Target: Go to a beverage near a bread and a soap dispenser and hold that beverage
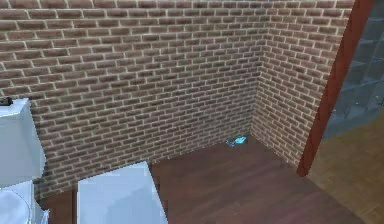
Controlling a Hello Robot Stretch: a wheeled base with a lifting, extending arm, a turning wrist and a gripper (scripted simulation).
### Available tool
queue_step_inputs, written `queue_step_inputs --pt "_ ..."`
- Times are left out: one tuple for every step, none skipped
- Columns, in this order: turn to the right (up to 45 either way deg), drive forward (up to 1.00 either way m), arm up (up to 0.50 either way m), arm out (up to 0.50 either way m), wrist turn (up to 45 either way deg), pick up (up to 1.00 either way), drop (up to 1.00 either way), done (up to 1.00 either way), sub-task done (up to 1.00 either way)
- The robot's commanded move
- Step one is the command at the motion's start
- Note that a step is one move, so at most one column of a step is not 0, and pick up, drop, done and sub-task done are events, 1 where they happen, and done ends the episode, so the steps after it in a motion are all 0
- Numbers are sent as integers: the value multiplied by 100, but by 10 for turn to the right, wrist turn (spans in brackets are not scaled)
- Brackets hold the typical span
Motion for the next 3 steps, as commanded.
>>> queue_step_inputs --pt "150 0 0 0 0 0 0 0 0" --pt "0 65 0 0 0 0 0 0 0" --pt "210 0 0 0 0 0 0 0 0"
